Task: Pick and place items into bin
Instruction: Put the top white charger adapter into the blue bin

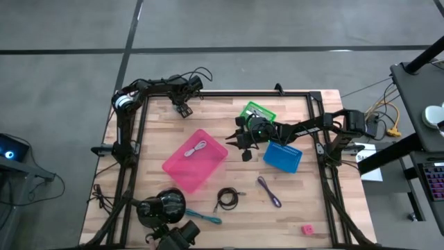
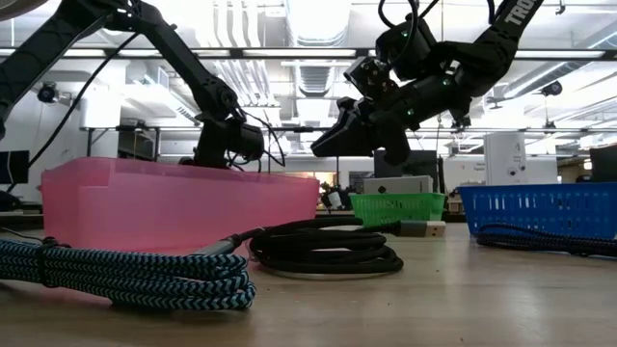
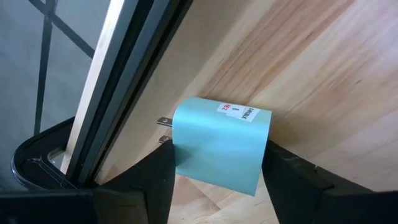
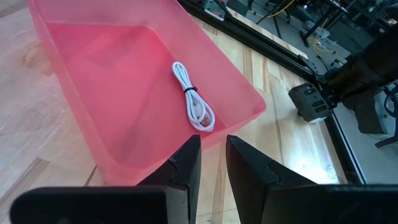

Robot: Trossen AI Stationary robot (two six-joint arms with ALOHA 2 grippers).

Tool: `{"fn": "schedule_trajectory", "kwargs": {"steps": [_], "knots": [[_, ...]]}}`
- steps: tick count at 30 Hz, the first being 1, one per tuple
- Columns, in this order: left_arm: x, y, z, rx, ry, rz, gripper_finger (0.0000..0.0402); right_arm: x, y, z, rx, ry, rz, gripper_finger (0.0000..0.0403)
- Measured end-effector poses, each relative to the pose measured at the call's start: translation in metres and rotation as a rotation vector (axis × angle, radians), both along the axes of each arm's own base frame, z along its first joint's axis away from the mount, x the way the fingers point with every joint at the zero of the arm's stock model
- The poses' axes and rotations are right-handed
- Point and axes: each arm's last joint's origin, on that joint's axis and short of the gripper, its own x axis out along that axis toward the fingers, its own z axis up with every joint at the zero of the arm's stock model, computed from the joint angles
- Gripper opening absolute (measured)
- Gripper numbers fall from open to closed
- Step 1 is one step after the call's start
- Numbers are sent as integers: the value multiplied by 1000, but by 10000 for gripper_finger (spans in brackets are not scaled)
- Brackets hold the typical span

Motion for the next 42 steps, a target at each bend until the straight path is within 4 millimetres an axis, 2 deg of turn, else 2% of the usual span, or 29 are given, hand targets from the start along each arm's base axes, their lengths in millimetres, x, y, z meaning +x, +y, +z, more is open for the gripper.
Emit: {"fn": "schedule_trajectory", "kwargs": {"steps": [10, 22, 37, 42], "knots": [[0, -1, 2, 1, -4, 3, 191, 0, 0, 0, 0, 0, 0, 63], [5, -15, 30, -13, -140, -33, 188, 0, 0, 0, -7, -1, 3, 63], [8, -20, 35, -4, -145, -54, 188, 0, 0, 0, -11, -1, 4, 63], [7, -23, 45, -13, -196, -60, 188, 0, 0, 1, -16, -7, 6, 63]]}}
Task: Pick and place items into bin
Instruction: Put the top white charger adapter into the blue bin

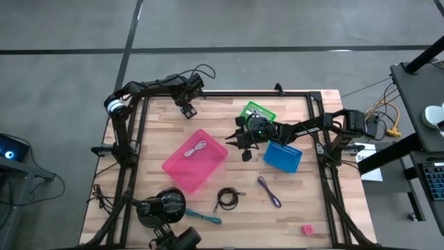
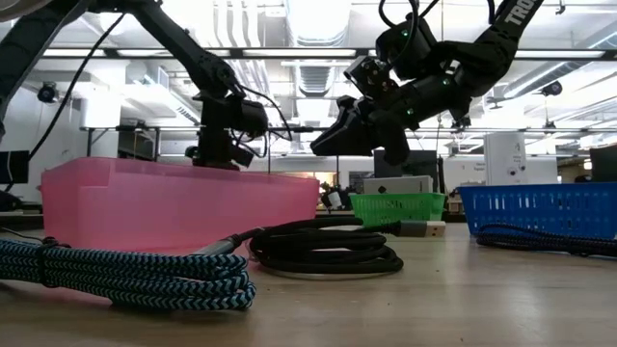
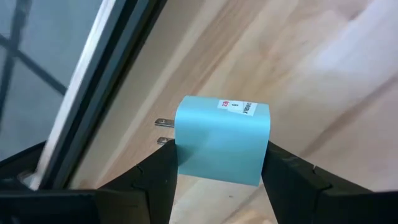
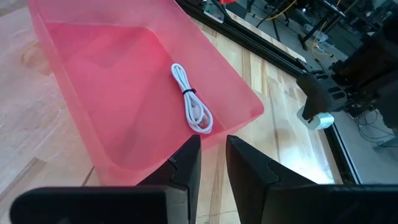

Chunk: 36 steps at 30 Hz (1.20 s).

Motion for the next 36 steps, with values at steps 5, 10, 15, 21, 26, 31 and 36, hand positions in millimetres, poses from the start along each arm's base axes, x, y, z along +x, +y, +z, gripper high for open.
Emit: {"fn": "schedule_trajectory", "kwargs": {"steps": [5, 10, 15, 21, 26, 31, 36], "knots": [[-1, -4, 12, -1, -54, -8, 188, 0, 0, 0, -12, 0, 5, 63], [-1, -9, 26, -5, -133, -26, 188, 0, 0, 0, -12, -1, 5, 63], [-1, -14, 45, -8, -260, -64, 188, 0, 0, 1, -70, -4, 31, 63], [-2, -23, 67, -28, -444, -125, 188, 2, 0, 4, -96, -46, 39, 63], [1, -30, 80, -59, -638, -218, 188, 3, 0, 6, -105, -68, 39, 70], [4, -39, 88, -75, -731, -321, 188, 5, -2, 14, -161, -138, -5, 89], [10, -46, 90, -71, -738, -364, 188, 6, -7, 24, -287, -215, -140, 109]]}}
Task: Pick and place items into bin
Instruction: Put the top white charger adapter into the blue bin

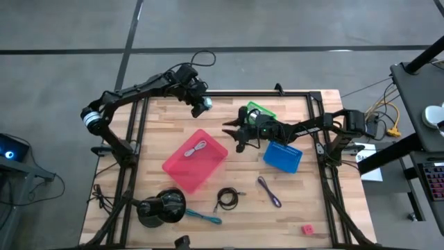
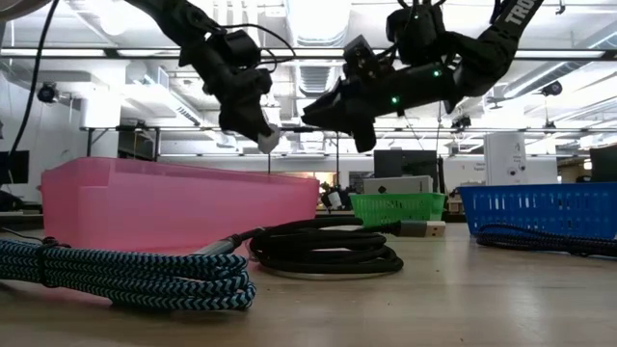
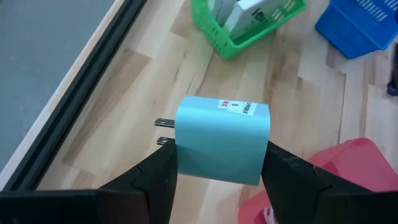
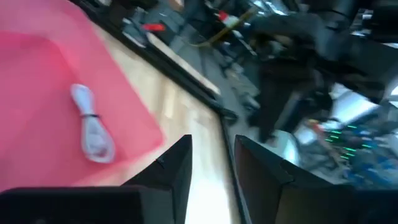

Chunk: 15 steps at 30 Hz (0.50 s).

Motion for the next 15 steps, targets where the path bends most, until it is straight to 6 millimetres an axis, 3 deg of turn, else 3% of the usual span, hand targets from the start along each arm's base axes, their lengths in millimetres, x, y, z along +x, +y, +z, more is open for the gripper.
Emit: {"fn": "schedule_trajectory", "kwargs": {"steps": [15], "knots": [[9, -15, -1, 29, 14, -121, 188, 3, -1, 6, -258, 37, 30, 226]]}}
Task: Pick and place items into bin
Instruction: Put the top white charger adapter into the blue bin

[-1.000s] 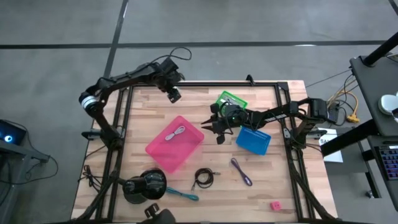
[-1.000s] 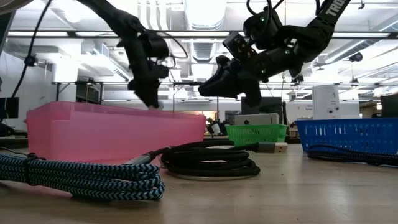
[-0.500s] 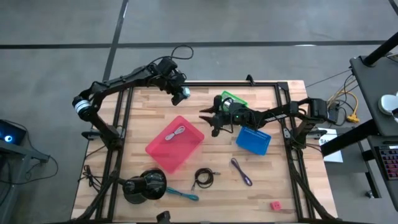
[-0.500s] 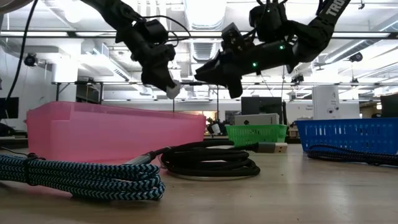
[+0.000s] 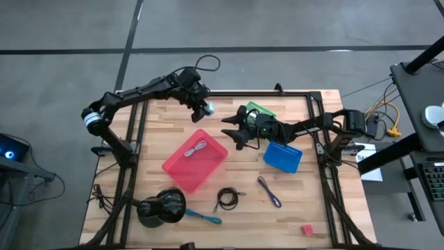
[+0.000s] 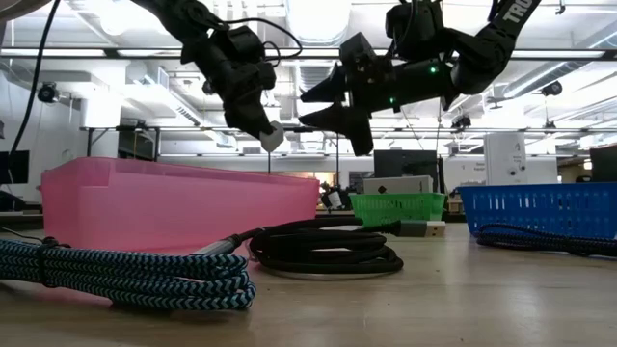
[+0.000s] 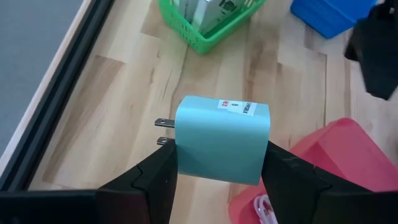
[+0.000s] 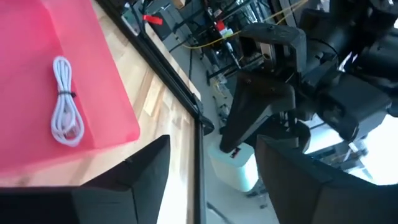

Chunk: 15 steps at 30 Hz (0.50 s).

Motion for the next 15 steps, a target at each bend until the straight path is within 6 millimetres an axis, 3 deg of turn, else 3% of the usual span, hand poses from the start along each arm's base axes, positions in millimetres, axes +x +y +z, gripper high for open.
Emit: {"fn": "schedule_trajectory", "kwargs": {"steps": [4, 15], "knots": [[3, -5, 0, -2, 4, -19, 188, 1, 0, 1, -63, 22, 16, 230], [18, -32, 1, 66, 34, -120, 188, 18, -19, 22, -17, 159, -21, 226]]}}
